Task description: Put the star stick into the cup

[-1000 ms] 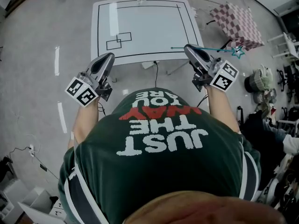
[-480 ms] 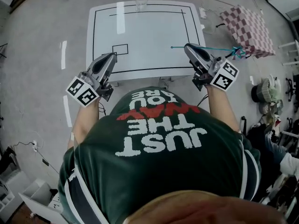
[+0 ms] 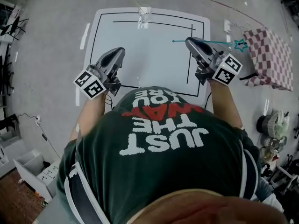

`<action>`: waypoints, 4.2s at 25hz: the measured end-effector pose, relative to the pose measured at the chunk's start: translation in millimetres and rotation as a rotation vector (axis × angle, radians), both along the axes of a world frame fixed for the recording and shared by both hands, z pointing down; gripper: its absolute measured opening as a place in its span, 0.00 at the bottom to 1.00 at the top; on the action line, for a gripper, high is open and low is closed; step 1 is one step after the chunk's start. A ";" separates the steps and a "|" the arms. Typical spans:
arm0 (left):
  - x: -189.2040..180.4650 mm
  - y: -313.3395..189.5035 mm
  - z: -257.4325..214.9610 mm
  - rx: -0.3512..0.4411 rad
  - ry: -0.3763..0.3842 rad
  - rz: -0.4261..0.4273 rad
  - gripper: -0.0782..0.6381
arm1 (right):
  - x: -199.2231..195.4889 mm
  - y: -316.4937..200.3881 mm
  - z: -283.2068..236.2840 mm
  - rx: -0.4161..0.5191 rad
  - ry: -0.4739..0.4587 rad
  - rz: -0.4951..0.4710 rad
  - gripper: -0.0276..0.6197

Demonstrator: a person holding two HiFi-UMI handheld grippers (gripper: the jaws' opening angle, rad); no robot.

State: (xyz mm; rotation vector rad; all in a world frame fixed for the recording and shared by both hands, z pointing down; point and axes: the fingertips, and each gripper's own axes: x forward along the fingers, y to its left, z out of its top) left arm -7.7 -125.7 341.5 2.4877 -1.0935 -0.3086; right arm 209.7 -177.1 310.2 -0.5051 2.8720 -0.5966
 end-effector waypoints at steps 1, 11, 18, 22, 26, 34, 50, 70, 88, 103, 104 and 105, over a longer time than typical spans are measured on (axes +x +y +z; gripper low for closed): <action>1.8 -5.2 2.5 -0.010 -0.010 -0.003 0.12 | 0.7 -8.2 4.4 -0.009 -0.002 -0.003 0.11; -46.3 -61.6 39.5 -0.030 -0.076 0.048 0.12 | -42.0 -59.5 33.7 -0.042 0.060 0.077 0.11; -88.5 -124.2 60.8 0.011 -0.056 0.102 0.12 | -86.3 -95.2 40.1 -0.045 0.147 0.135 0.11; -92.0 -156.4 70.4 0.032 -0.052 0.120 0.12 | -104.3 -131.7 46.8 -0.048 0.196 0.134 0.11; -90.0 -188.1 87.8 0.026 -0.039 0.120 0.12 | -116.8 -174.9 64.2 -0.059 0.255 0.120 0.11; -71.0 -242.8 141.9 -0.016 -0.065 0.129 0.12 | -128.8 -244.7 122.6 -0.114 0.337 0.085 0.11; -48.0 -303.9 213.7 -0.019 -0.069 0.176 0.12 | -170.0 -287.9 206.3 -0.108 0.443 -0.011 0.11; -42.1 -301.1 232.6 0.004 -0.099 0.212 0.12 | -189.3 -278.8 246.9 -0.098 0.584 -0.076 0.11; -43.5 -297.2 233.5 0.006 -0.093 0.210 0.12 | -191.0 -276.3 257.7 -0.081 0.653 -0.071 0.36; -46.3 -287.2 222.9 0.016 -0.093 0.197 0.12 | -168.9 -279.0 259.3 -0.105 0.680 0.106 0.44; -46.9 -285.8 222.2 0.015 -0.095 0.194 0.12 | -166.2 -278.1 259.6 -0.113 0.682 0.116 0.44; -47.7 -284.4 221.3 0.014 -0.097 0.190 0.12 | -163.5 -277.0 259.6 -0.121 0.682 0.126 0.44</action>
